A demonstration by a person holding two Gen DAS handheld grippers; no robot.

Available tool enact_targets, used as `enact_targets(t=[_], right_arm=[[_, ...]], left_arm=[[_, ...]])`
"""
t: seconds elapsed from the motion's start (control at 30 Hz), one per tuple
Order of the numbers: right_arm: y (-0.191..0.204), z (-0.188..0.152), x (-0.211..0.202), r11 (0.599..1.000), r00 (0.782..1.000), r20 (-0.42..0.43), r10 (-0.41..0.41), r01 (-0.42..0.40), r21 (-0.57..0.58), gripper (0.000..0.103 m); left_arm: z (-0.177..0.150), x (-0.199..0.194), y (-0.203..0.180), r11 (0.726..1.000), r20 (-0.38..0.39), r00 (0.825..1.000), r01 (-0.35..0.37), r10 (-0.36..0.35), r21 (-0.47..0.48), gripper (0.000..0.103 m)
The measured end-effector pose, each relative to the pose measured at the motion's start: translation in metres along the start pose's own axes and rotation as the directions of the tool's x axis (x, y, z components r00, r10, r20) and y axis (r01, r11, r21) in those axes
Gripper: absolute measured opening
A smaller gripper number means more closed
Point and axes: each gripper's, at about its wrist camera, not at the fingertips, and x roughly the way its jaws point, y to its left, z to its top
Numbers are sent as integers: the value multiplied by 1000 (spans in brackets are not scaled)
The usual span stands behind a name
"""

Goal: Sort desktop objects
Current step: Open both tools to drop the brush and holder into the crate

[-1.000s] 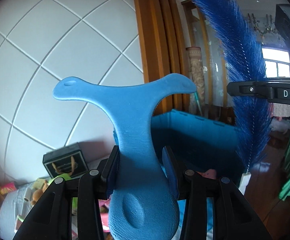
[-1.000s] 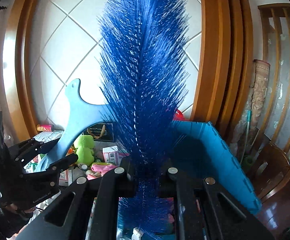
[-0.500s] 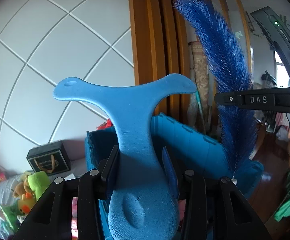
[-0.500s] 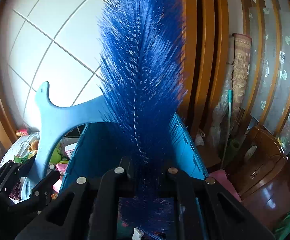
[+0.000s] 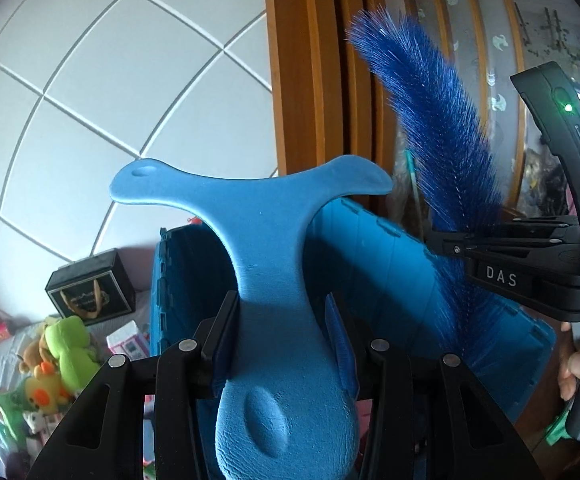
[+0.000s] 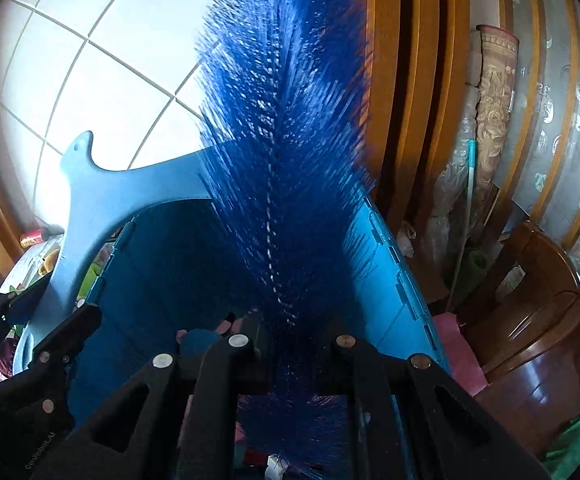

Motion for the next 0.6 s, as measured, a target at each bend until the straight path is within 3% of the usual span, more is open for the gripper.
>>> enact_targets(t=[0.07, 0.1, 0.13, 0.27, 0.6], right_arm=[[-2, 1, 12, 1000, 999, -39, -5, 5, -6, 13], [-2, 2, 18, 1000, 998, -58, -17, 16, -10, 16], [-3, 3, 23, 1000, 997, -74, -27, 26, -13, 25], [-5, 2, 26, 999, 996, -79, -38, 37, -17, 55], [2, -5, 1, 999, 999, -26, -30, 30, -11, 56]], left_arm=[[3, 5, -1, 1000, -12, 1000, -12, 12, -11, 47], [4, 7, -1, 1000, -16, 1000, -19, 19, -18, 59], [5, 9, -1, 999, -19, 1000, -26, 26, -25, 66], [6, 8, -2, 999, -9, 999, -33, 33, -18, 67], [1, -11, 5, 1000, 34, 999, -28, 28, 2, 71]])
